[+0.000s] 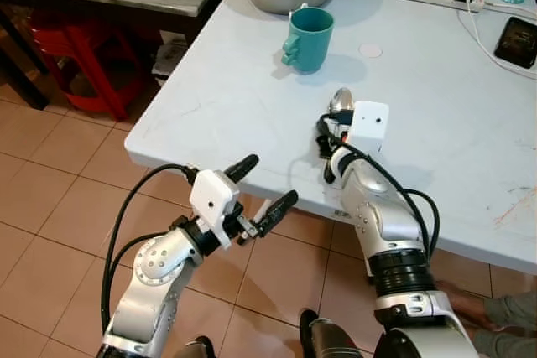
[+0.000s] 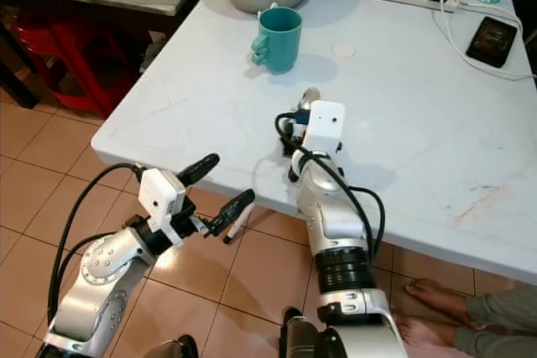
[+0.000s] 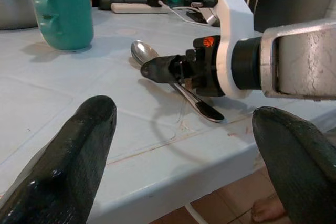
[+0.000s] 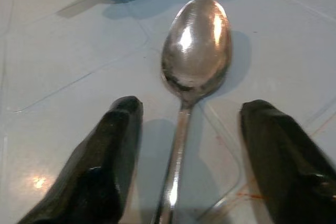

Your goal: Setting the table

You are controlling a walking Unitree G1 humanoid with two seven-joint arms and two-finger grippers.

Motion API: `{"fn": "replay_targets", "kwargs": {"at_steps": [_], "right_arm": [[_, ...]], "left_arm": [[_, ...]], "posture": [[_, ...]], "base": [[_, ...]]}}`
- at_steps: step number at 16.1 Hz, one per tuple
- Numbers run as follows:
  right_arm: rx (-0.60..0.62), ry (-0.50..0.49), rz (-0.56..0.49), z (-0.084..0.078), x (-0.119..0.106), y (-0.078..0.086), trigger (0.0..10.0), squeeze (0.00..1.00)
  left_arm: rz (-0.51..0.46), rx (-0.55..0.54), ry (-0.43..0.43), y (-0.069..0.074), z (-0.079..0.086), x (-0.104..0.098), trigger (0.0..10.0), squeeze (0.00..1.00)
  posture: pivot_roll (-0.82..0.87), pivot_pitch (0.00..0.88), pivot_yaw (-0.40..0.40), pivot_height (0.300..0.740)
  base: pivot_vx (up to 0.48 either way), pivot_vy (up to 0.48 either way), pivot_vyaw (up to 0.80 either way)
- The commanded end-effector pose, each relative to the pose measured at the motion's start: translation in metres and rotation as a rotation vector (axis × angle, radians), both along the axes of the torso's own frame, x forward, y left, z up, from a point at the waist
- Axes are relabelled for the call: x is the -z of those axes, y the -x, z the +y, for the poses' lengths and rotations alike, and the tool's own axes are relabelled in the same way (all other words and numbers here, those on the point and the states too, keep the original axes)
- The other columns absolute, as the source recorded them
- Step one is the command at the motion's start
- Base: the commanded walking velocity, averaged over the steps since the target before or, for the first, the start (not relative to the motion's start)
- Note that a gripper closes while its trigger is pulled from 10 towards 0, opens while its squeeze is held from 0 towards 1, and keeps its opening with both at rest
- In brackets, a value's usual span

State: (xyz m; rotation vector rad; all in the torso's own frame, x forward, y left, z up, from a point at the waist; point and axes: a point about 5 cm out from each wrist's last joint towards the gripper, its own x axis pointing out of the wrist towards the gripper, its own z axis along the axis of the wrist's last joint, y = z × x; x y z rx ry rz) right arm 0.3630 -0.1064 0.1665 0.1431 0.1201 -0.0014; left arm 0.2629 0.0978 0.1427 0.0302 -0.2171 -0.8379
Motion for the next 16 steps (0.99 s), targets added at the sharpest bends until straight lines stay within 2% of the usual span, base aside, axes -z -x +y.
{"fn": "replay_targets", "kwargs": {"at_steps": [1, 3, 6, 12, 16], "right_arm": [[-0.008, -0.011, 0.062, 0.002, 0.010, 0.000, 0.0, 0.00], [-0.016, -0.014, 0.111, 0.004, 0.019, 0.003, 0.0, 0.00], [-0.039, 0.039, 0.143, 0.006, 0.026, 0.006, 0.0, 0.00], [-0.043, 0.094, 0.213, -0.002, 0.043, 0.011, 0.0, 0.00], [-0.039, 0.118, 0.240, -0.013, 0.054, 0.017, 0.0, 0.00]], "left_arm": [[-0.007, 0.009, -0.012, 0.000, 0.000, 0.000, 10.0, 0.00], [-0.032, -0.026, 0.023, -0.003, 0.001, -0.005, 10.0, 0.00], [-0.031, -0.014, 0.015, -0.001, -0.001, -0.003, 10.0, 0.00], [-0.035, 0.010, -0.005, 0.001, -0.001, -0.001, 10.0, 0.00], [-0.037, 0.009, -0.007, 0.001, -0.003, -0.001, 10.0, 0.00]], "posture": [[-0.13, 0.245, 0.019, 0.740], [-0.13, 0.245, 0.019, 0.740], [-0.13, 0.243, 0.020, 0.740], [-0.14, 0.245, 0.024, 0.740], [-0.14, 0.251, 0.025, 0.740]], "base": [[0.000, 0.000, 0.00], [0.000, 0.000, 0.00], [0.000, 0.000, 0.00], [0.000, 0.000, 0.00], [0.000, 0.000, 0.00]]}}
